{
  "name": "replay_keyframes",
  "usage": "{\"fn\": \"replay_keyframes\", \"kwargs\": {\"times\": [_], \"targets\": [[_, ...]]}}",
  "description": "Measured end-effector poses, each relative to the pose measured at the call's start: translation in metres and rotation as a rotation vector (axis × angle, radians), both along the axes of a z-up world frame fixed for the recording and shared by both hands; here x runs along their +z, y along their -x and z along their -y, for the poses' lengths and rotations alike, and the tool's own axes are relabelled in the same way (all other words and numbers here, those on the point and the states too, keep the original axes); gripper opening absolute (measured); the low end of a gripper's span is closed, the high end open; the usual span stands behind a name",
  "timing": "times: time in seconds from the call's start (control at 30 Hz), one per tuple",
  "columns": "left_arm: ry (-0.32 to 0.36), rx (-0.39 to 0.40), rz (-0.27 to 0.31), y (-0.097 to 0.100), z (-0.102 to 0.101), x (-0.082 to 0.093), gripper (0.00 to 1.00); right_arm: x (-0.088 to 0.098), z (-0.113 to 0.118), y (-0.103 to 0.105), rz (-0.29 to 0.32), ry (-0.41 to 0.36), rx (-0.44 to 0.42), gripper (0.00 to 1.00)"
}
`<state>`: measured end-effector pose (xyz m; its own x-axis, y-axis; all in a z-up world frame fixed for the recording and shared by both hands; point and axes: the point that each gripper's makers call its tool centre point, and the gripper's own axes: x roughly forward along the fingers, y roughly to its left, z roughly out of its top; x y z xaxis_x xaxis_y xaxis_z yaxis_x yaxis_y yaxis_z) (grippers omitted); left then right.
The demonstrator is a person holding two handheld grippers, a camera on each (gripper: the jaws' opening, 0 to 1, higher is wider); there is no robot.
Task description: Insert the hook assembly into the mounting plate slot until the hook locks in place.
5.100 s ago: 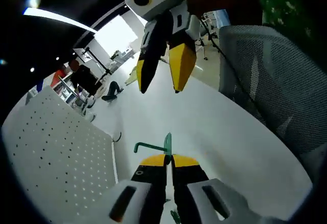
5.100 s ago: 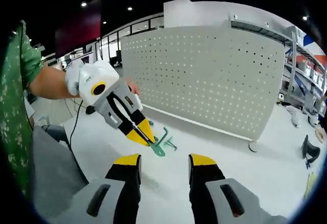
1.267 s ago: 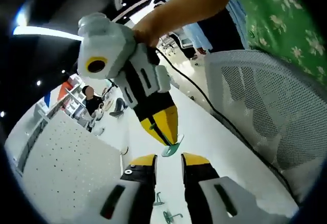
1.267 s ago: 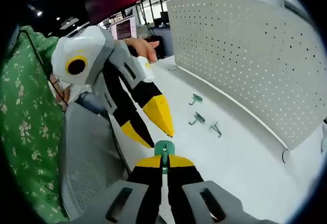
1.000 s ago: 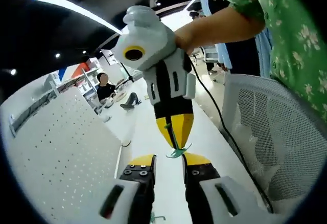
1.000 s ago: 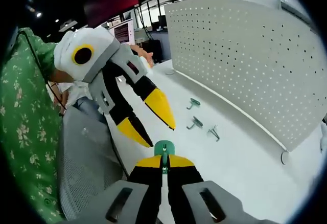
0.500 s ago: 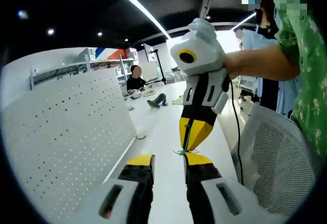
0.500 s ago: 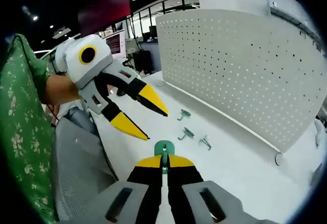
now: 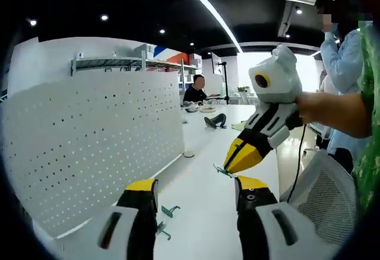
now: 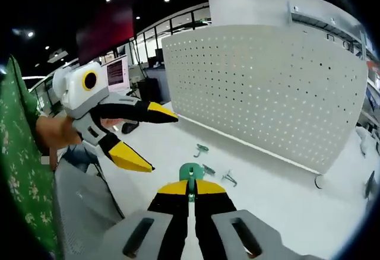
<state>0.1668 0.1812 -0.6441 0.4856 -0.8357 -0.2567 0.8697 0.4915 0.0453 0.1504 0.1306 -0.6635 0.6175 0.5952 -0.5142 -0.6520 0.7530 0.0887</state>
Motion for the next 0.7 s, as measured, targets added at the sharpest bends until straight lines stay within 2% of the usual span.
{"fn": "replay_keyframes", "kwargs": {"times": [0.1,0.17,0.2,0.3,0.33,0.37,0.47,0.7], "targets": [[0.013,0.038,-0.024,-0.001,-0.003,-0.001,0.62,0.002,0.000,-0.002,0.011,-0.016,-0.021,0.00],[0.030,0.088,-0.049,-0.005,-0.008,0.001,0.71,0.003,0.000,-0.003,0.019,-0.026,-0.039,0.00],[0.055,0.093,-0.056,-0.005,-0.009,0.004,0.73,0.005,0.000,-0.003,0.028,-0.031,-0.047,0.00],[0.063,0.111,-0.064,-0.006,-0.011,0.005,0.76,0.010,-0.001,-0.006,0.055,-0.051,-0.071,0.00],[0.075,0.111,-0.066,-0.006,-0.011,0.007,0.80,0.014,0.000,-0.011,0.083,-0.064,-0.102,0.00],[0.108,0.106,-0.078,-0.004,-0.009,0.010,0.82,0.014,0.000,-0.010,0.076,-0.067,-0.099,0.00],[0.095,0.118,-0.074,-0.003,-0.011,0.010,0.85,0.016,0.001,-0.014,0.094,-0.067,-0.116,0.00],[0.130,0.057,-0.091,0.008,-0.012,0.021,0.92,0.021,0.000,-0.015,0.109,-0.076,-0.114,0.00]]}}
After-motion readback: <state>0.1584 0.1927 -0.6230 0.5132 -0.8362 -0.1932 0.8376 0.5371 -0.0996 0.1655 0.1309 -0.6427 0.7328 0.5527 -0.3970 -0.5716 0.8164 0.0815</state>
